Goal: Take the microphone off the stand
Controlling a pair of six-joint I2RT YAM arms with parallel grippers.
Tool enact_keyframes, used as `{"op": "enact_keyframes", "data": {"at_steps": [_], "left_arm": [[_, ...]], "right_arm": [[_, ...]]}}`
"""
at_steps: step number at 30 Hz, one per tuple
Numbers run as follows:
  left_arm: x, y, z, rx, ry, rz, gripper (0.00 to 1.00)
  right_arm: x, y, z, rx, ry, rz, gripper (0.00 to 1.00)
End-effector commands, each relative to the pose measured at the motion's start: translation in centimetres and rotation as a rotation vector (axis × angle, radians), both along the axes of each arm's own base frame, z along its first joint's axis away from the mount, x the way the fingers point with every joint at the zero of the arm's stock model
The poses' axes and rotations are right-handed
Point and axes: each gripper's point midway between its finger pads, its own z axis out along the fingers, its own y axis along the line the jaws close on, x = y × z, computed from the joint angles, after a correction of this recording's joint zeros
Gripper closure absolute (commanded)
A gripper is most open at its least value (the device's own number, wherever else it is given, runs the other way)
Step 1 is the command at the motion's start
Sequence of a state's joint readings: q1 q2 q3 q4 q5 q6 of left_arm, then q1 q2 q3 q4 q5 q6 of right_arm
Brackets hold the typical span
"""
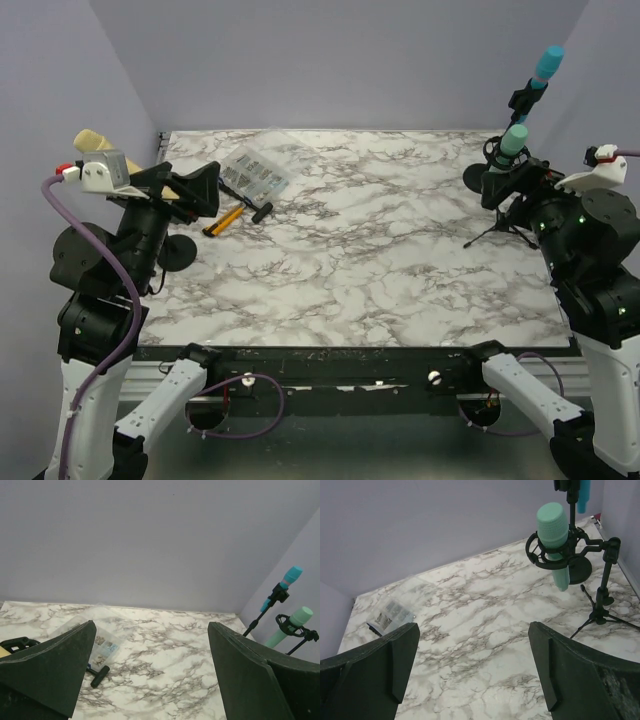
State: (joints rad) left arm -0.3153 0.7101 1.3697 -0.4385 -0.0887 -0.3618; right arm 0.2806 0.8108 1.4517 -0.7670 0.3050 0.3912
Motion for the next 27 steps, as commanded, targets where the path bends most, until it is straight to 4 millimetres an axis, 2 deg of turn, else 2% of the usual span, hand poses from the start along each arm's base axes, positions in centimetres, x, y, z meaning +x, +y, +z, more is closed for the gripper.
{"op": "enact_keyframes", "data": {"at_steps": [1, 6, 12, 18, 22, 25, 27], "left_arm": [[0.4, -0.6, -1.1, 0.040, 0.044, -0.028, 0.02], [1.0, -0.5, -2.2, 0.026, 0.109, -0.008, 0.01], [2.3, 2.7, -4.2, 0.028, 0.268, 0.188, 0.01], [2.7, 7.4, -6.2, 0.083, 0.452, 0.455, 0.01], [3.1, 9.8, -7.4, -0.017, 0.543, 0.543, 0.01], [4.1, 11.2, -8.2, -0.068, 0.586, 0.603, 0.01], [4.6, 12.6, -8.7, -0.106, 0.607, 0.680, 0.01]], "right_arm": [[0.8, -0.1, -2.0, -0.044, 0.095, -0.015, 0.00], [2.5, 1.2, -4.8, -0.058, 0.214, 0.025, 0.00], [3.4, 2.9, -7.4, -0.089, 0.290, 0.114, 0.00], [4.5, 3.4, -7.5, -0.044, 0.265, 0.105, 0.00], [4.5, 6.1, -7.0, 0.034, 0.245, 0.231, 0.00], [3.3, 9.1, -6.3, 0.046, 0.219, 0.429, 0.00], [3.1, 9.4, -5.7, 0.060, 0.188, 0.450, 0.00]]}}
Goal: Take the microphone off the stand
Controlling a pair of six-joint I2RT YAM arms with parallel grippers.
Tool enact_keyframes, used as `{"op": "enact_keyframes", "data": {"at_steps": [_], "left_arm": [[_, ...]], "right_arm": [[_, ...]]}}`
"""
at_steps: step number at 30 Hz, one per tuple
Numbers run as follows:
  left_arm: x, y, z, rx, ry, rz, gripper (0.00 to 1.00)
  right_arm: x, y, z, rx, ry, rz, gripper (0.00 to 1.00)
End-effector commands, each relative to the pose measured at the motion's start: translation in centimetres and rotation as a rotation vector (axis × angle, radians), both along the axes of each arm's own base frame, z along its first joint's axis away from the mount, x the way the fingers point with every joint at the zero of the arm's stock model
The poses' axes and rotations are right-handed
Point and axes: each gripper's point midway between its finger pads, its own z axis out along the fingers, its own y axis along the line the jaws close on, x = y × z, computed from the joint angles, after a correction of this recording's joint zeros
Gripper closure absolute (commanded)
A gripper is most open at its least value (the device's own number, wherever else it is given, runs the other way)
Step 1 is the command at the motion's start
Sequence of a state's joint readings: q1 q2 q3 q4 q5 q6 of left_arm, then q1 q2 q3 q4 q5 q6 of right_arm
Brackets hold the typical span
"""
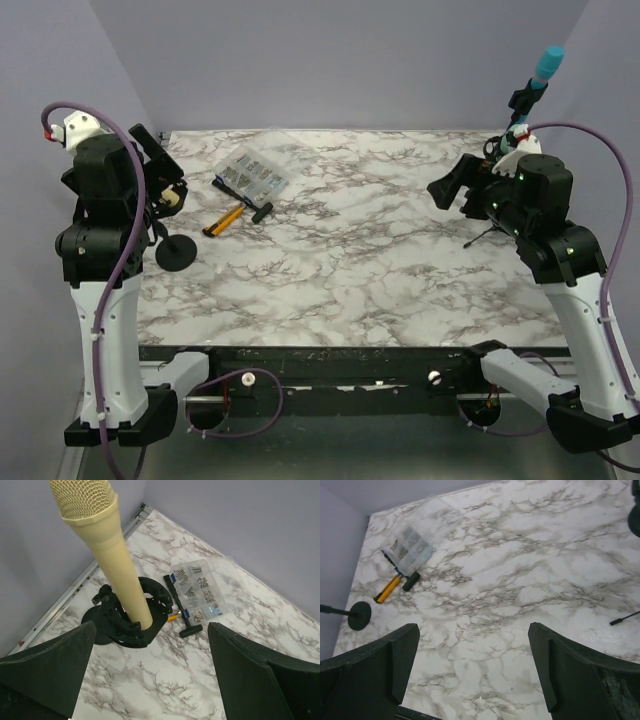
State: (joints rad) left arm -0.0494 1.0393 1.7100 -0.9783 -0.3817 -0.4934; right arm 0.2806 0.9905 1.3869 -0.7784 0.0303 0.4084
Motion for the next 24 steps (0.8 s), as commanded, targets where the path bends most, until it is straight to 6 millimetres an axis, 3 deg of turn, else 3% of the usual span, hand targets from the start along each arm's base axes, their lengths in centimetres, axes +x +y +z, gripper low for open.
{"op": "enact_keyframes", "data": {"at_steps": [1, 9, 15, 24], "left_arm": [[0.2, 2.9, -2.0, -0.084, 0.083, 0.185, 0.01], [2.5, 5.4, -3.5, -0.130, 0.057, 0.332, 0.01], [3.9, 6.8, -4.7, -0.162, 0.028, 0.395, 0.11], [6.2, 8.1, -6.7, -0.134, 0.062, 0.438, 0.20]], "right_arm": [[-1.1, 3.0, 1.9, 0.085, -0.078, 0.168, 0.00], [-3.3, 6.0, 3.3, 0.121, -0.134, 0.392, 0.00], [-2.5, 4.7, 2.8, 0.096, -0.116, 0.306, 0.00], [-2.3, 4.6, 2.4, 0.103, -0.109, 0.288, 0.00]]}}
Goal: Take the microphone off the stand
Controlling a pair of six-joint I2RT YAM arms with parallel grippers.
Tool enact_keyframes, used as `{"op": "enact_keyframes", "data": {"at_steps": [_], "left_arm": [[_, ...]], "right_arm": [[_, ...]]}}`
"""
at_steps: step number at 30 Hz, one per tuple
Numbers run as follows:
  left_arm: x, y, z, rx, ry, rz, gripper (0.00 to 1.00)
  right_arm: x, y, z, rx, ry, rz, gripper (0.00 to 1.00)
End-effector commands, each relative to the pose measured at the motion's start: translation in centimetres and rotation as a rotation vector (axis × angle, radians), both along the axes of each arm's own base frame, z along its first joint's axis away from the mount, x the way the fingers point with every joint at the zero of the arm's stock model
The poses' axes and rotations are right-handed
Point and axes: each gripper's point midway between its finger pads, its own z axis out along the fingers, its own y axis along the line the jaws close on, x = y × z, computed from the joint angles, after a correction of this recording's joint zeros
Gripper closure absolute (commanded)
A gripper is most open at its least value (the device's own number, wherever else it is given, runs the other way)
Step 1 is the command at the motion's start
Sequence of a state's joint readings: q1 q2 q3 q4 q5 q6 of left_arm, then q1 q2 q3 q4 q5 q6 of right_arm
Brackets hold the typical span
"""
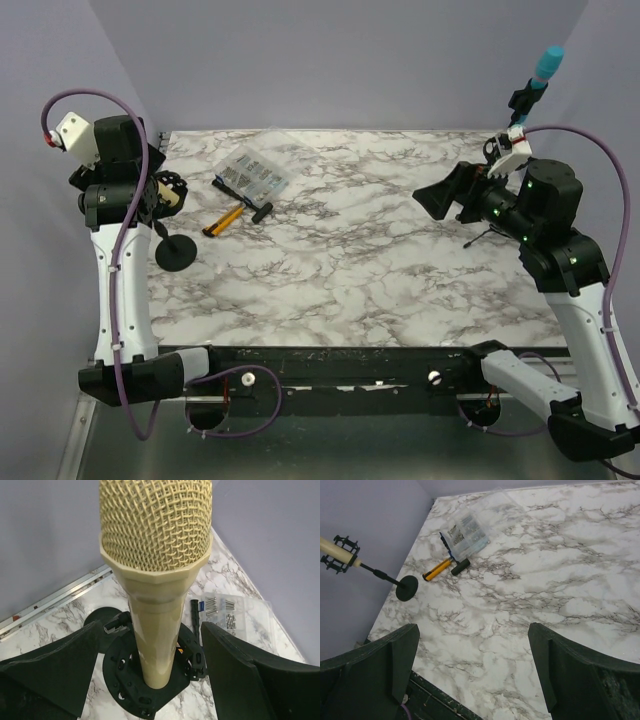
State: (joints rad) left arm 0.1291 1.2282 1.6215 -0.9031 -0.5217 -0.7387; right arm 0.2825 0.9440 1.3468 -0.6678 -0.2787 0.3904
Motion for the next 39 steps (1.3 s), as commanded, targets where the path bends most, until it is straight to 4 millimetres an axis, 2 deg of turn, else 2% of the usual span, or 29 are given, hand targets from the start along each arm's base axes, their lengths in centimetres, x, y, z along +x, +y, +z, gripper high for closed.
{"op": "enact_keyframes", "data": {"at_steps": [1, 5, 11, 17, 24, 29, 34, 39], "left_arm": [[1.1, 1.1, -0.5, 0.027, -0.014, 0.046, 0.21], [1.2, 1.3, -1.4, 0.024, 0.013, 0.060, 0.27], [1.2, 1.9, -1.2, 0.057, 0.001, 0.074, 0.49], [1.5, 2.0, -0.3, 0.090, -0.010, 0.056, 0.70], [1.0, 2.0, 2.6, 0.135, -0.055, 0.036, 0.90], [-0.1, 2.0, 5.1, 0.189, -0.090, 0.041, 1.00], [-1.7, 1.9, 7.8, 0.252, -0.134, 0.040, 1.00], [-3.9, 1.5, 11.4, 0.311, -0.208, 0.019, 1.00]], "right_arm": [[0.1, -0.3, 0.0, -0.007, -0.018, -0.019, 0.00], [0.0, 0.0, -0.2, -0.020, -0.019, 0.007, 0.00], [0.2, 0.1, -0.6, -0.019, -0.006, 0.012, 0.00], [0.1, -0.4, -0.2, -0.018, -0.031, -0.016, 0.00], [0.2, -0.4, -0.2, -0.022, -0.036, -0.015, 0.00], [0.7, -0.2, -0.5, -0.033, -0.026, -0.010, 0.00], [1.3, 0.2, -0.6, -0.037, -0.001, 0.004, 0.00], [1.5, 0.8, -0.6, -0.018, 0.012, 0.027, 0.00]]}}
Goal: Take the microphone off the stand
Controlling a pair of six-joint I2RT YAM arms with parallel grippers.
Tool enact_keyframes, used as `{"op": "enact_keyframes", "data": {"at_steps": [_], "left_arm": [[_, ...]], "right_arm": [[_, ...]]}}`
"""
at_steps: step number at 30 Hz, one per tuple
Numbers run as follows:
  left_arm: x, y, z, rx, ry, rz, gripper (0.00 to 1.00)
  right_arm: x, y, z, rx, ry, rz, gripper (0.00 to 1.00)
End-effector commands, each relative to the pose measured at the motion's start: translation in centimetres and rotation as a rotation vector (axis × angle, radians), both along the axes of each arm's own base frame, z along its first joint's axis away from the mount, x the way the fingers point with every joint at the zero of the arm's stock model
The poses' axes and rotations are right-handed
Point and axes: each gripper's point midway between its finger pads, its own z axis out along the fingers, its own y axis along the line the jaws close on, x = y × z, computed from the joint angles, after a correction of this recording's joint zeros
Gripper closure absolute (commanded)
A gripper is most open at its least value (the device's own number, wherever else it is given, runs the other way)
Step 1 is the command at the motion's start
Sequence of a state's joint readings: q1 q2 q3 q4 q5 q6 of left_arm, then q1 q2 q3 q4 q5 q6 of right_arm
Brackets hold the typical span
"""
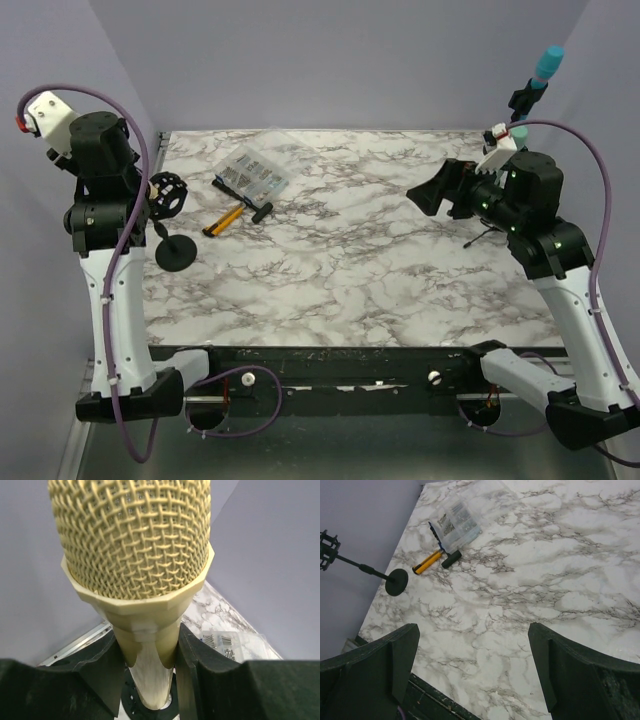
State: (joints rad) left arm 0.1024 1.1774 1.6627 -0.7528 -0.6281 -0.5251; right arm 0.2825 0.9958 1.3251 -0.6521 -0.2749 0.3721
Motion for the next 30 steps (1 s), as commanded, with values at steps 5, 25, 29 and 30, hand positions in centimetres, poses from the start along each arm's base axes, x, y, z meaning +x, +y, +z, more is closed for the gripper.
{"op": "enact_keyframes", "data": {"at_steps": [5, 25, 29, 30], "left_arm": [[-5.1, -1.2, 8.1, 0.128, -0.181, -0.067, 1.00], [-5.3, -20.6, 9.2, -0.010, -0.219, -1.089, 1.00], [-4.1, -24.6, 6.2, -0.078, -0.123, -1.221, 1.00], [-3.9, -25.8, 5.2, -0.093, -0.089, -1.254, 1.00]], "right_arm": [[0.4, 0.7, 0.8, 0.015, -0.005, 0.030, 0.00], [1.3, 1.3, 0.0, 0.038, 0.072, 0.020, 0.00], [1.3, 1.0, 0.3, 0.044, 0.074, 0.003, 0.00], [1.2, 1.0, 0.4, 0.044, 0.071, 0.001, 0.00]]}}
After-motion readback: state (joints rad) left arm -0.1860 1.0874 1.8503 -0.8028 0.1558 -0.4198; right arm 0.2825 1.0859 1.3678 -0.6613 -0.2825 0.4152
